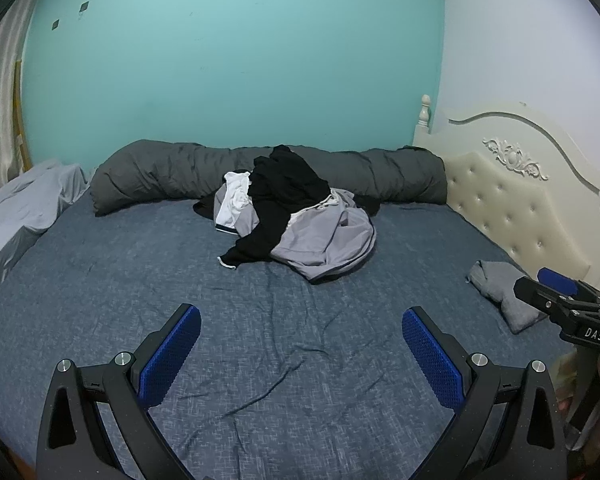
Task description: Fold clothes
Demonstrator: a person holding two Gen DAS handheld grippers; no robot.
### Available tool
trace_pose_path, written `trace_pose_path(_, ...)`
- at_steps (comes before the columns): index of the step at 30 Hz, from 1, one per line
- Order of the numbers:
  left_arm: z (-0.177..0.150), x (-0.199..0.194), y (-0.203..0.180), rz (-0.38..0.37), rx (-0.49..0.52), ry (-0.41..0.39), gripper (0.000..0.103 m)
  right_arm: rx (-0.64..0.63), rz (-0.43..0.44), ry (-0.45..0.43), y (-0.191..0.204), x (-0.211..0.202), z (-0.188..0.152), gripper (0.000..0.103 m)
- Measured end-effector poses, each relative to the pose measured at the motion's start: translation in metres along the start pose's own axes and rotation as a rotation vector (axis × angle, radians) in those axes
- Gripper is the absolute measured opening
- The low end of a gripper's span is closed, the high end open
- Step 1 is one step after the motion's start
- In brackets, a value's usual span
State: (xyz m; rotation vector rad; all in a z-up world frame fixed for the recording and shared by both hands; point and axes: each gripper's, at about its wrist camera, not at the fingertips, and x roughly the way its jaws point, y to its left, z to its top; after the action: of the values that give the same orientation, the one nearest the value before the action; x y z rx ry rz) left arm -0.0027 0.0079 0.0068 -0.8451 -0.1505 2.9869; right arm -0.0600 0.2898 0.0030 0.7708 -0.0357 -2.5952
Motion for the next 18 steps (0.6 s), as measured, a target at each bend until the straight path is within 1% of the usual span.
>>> trace_pose_path(18,-0.0033,-0.001,-0.0054,-0.001,0.015,-0.003,0.103,0.001,0.0,-0.002,-0.001,0.0,0.0002,0.103)
